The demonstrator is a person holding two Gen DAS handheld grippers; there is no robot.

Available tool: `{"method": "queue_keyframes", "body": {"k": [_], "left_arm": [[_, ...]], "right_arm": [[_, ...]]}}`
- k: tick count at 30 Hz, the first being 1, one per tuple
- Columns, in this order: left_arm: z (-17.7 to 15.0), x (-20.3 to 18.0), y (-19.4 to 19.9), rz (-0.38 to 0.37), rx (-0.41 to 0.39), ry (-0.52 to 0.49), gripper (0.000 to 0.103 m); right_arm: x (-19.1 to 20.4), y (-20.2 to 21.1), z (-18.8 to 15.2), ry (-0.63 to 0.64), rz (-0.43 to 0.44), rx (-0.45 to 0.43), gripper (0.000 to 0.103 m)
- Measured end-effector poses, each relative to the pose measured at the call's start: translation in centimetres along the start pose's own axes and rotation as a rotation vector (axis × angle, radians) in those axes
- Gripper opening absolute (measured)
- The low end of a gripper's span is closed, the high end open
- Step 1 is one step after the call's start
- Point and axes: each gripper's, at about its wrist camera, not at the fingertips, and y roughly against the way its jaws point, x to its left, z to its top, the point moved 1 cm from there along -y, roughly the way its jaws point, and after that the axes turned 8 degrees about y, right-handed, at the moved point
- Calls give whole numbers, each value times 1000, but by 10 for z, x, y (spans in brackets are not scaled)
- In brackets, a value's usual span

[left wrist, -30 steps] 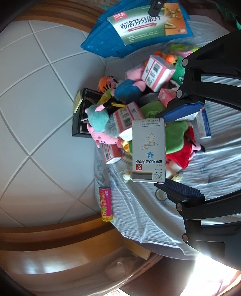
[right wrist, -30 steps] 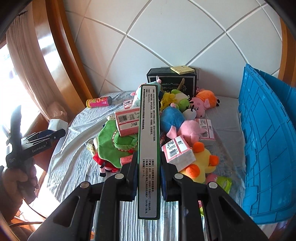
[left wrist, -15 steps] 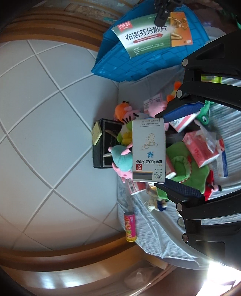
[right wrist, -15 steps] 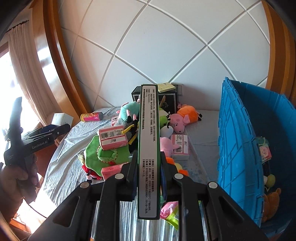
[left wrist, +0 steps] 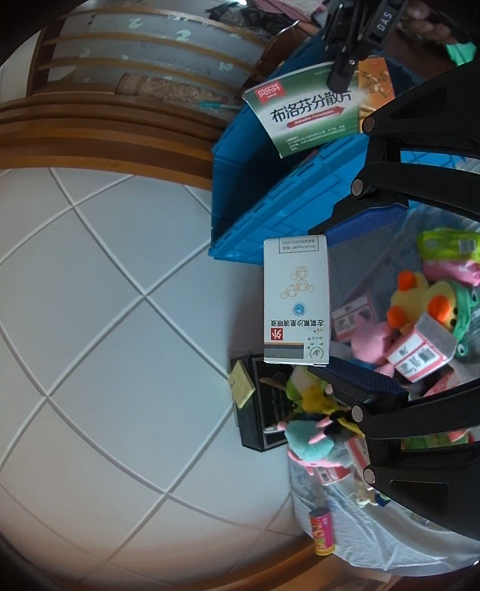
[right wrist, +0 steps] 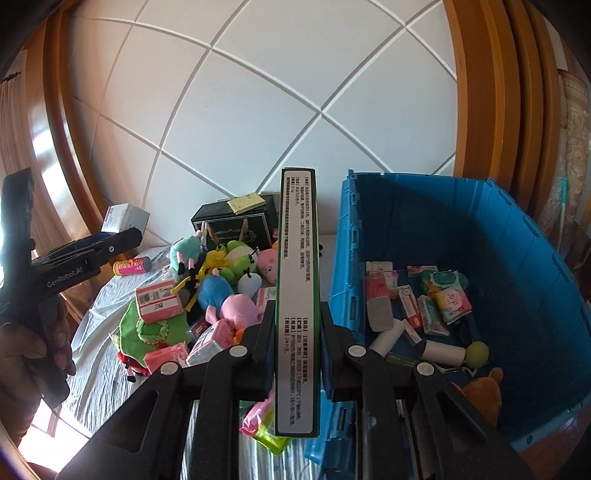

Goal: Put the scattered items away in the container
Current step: 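Carry the white box and green box up and over the blue crate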

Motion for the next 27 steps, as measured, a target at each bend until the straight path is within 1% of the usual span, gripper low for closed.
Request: {"method": "queue_keyframes", "body": {"k": [5, 8, 13, 16, 19, 27], "left_arm": [[19, -59, -16, -100, -16, -49, 62], [28, -93, -27, -164, -4, -74, 62], [38, -151, -46, -245, 4, -127, 62], [43, -181, -58, -281, 9, -154, 62], [45, -205, -71, -314, 26, -161, 62], [49, -258, -104, -368, 77, -177, 62]], "right_arm": [[-41, 13, 2, -40, -66, -14, 19], [-62, 19, 1, -62, -98, -17, 19], [-96, 24, -4, -101, -146, -14, 19], [-116, 26, -6, -125, -177, -8, 19], [-132, 29, -8, -141, -206, -6, 19], [-178, 35, -12, -185, -271, 9, 19]]}}
